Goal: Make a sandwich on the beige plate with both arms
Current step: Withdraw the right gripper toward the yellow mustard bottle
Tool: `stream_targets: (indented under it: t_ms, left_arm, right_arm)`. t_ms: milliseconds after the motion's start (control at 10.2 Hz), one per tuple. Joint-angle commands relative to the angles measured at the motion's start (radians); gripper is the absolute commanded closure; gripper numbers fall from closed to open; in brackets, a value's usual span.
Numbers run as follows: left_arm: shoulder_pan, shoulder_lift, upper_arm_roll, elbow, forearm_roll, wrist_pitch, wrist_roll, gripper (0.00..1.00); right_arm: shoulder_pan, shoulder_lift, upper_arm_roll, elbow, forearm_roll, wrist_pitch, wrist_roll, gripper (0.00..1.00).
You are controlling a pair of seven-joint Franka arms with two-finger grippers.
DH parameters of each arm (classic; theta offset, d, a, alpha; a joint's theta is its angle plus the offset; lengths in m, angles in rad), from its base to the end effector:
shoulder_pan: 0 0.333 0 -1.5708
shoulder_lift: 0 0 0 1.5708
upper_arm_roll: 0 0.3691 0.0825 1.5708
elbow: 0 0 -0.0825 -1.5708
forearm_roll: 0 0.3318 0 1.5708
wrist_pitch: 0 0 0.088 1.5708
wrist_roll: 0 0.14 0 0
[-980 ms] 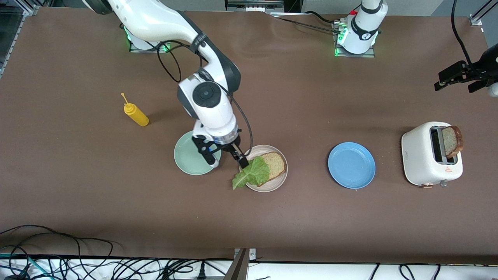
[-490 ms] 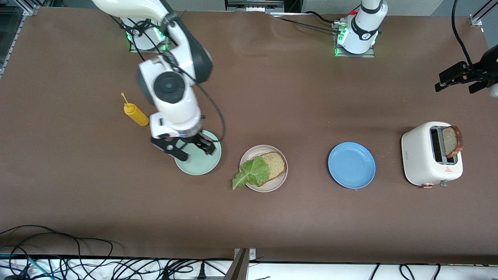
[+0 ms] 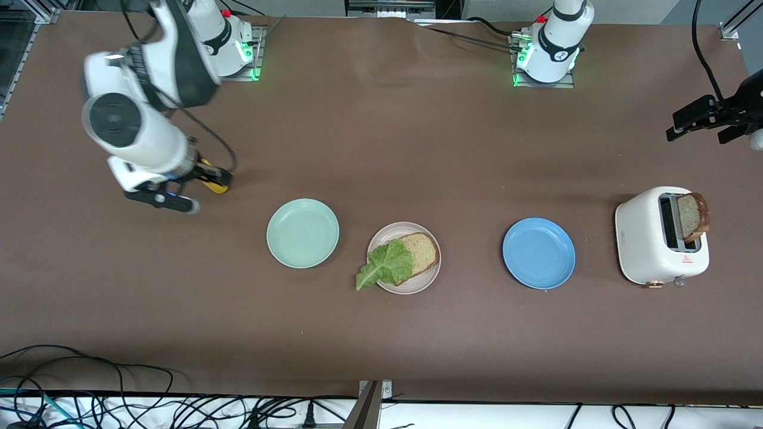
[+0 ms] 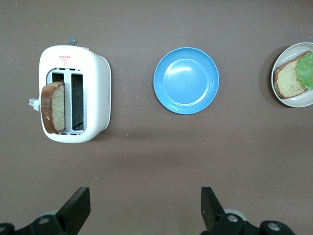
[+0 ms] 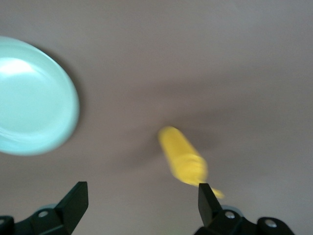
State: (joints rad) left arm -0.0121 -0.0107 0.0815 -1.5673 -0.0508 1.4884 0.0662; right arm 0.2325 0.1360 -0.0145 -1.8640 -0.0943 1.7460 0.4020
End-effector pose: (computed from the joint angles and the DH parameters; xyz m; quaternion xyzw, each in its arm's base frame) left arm 0.4867 0.0266 0.6447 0.9991 0.0004 -0.0323 0.0280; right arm 0.5082 0.1011 0.4673 0.9879 -0.0771 -0.1065 0.0824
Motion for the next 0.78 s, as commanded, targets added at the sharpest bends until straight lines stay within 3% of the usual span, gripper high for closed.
stream_targets:
  t_ms: [0,294,490,686]
  left_arm:
    - [0.006,0.008,-0.002,0.018,0.000,-0.002,0.018,0.00]
    - [0.006,0.008,-0.002,0.016,0.000,-0.002,0.018,0.00]
    - [0.006,0.008,-0.002,0.016,0.000,-0.002,0.018,0.00]
    - [0.006,0.014,-0.002,0.018,0.000,-0.002,0.017,0.00]
  right_arm:
    - [-0.111,-0.088,-0.014,-0.110,-0.007,-0.020,-0.258,0.00]
    - [-0.264,-0.090,-0.053,-0.172,-0.005,-0.006,-0.746,0.00]
    - [-0.350,-0.033,-0.053,-0.172,-0.002,0.022,-0.982,0.00]
    - [-0.435,0.060,-0.053,-0.172,0.123,0.146,-1.346,0.00]
